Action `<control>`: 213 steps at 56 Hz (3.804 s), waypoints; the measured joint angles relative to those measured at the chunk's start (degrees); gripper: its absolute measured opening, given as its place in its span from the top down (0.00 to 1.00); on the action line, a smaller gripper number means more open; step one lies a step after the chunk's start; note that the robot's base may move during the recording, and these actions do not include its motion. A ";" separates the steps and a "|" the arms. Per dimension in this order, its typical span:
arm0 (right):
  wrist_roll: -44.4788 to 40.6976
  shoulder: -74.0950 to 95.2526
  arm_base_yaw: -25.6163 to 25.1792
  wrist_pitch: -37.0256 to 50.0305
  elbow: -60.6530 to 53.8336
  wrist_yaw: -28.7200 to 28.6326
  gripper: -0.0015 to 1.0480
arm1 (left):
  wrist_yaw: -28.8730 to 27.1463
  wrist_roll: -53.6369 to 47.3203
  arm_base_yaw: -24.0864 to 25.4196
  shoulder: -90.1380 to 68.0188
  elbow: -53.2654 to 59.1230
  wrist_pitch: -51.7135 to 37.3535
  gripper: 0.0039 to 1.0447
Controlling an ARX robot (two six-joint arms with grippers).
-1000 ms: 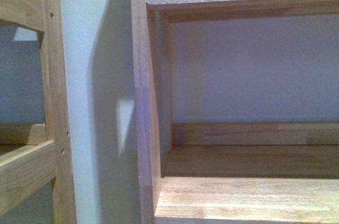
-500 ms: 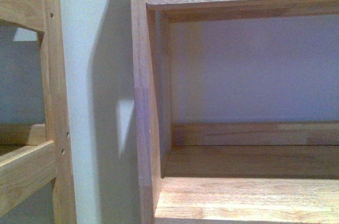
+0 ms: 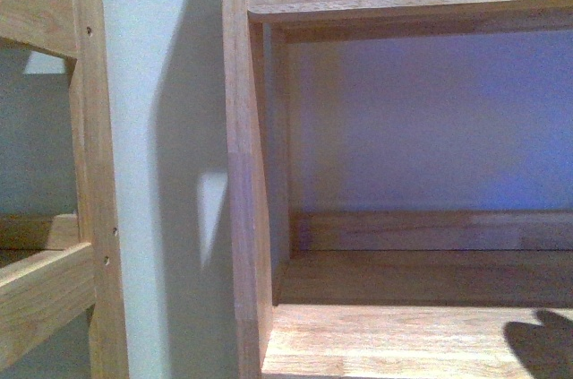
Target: Put away toys
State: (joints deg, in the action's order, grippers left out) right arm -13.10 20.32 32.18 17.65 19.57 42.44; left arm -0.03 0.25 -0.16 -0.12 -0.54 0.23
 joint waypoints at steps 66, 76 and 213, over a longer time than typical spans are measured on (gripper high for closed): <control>-28.41 24.13 13.51 15.65 36.26 2.32 0.93 | 0.00 -0.02 0.00 0.00 0.00 0.00 0.06; -30.77 28.17 14.36 14.53 44.81 -0.15 0.93 | 0.02 -0.02 0.00 0.00 0.00 0.00 0.06; 21.68 80.02 -11.08 -19.56 99.91 -32.50 0.93 | 0.02 0.00 0.00 0.00 0.00 0.00 0.06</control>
State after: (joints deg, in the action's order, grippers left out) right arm 8.58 100.33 21.10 -1.91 119.48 9.93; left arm -0.01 0.25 -0.16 -0.12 -0.54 0.23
